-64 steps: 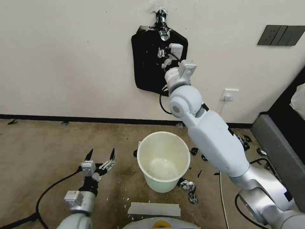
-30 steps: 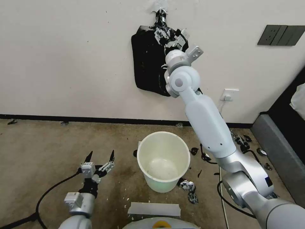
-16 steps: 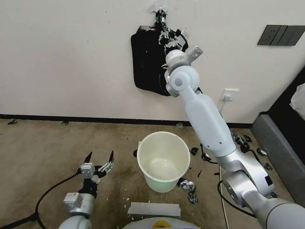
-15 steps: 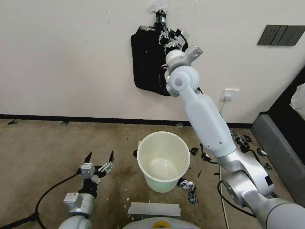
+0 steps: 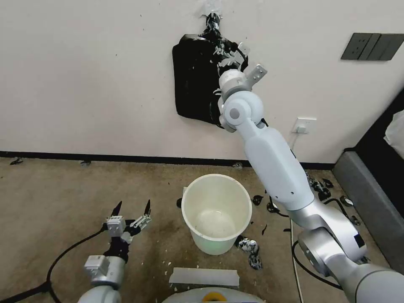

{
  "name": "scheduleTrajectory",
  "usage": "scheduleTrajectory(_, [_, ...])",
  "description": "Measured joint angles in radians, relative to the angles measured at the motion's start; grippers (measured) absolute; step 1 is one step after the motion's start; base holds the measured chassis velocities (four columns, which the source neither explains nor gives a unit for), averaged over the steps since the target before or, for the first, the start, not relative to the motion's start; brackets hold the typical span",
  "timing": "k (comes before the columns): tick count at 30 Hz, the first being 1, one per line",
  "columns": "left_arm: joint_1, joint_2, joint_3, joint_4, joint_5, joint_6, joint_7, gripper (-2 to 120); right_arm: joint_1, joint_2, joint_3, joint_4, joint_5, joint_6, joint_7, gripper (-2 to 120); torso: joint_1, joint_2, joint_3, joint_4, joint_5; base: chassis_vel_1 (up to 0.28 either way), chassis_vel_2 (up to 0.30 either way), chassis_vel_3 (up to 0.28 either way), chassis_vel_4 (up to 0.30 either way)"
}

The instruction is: Place a trash bag onto the trash bin.

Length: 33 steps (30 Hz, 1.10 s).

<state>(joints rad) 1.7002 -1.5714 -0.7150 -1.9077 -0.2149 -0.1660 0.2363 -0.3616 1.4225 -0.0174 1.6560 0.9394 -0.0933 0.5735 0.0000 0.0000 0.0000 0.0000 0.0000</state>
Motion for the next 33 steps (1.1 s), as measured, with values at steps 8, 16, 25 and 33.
scheduleTrajectory(8, [-0.001,-0.002,0.002,-0.001,0.002,0.000,0.000,100,-0.024,-0.013,-0.008,0.028,-0.016,-0.021,0.024,0,0.000,0.000,0.000,0.0000,0.0000,0.000,0.000,0.000,0.000])
scheduleTrajectory(16, [-0.002,-0.002,0.001,-0.002,0.003,0.000,-0.001,100,-0.062,-0.014,-0.012,0.059,-0.059,-0.096,0.088,0,0.000,0.000,0.000,0.0001,0.0000,0.000,0.000,0.000,0.000])
scheduleTrajectory(25, [-0.008,0.000,0.002,-0.004,0.005,0.002,-0.001,100,-0.151,-0.046,-0.022,0.153,-0.113,-0.202,0.163,0,0.000,0.000,0.000,0.0000,0.0000,0.000,0.000,0.000,0.000])
scheduleTrajectory(33, [-0.010,-0.001,0.010,-0.007,0.012,0.003,-0.001,100,-0.245,-0.044,-0.039,0.203,-0.155,-0.222,0.167,0,0.000,0.000,0.000,0.0000,0.0000,0.000,0.000,0.000,0.000])
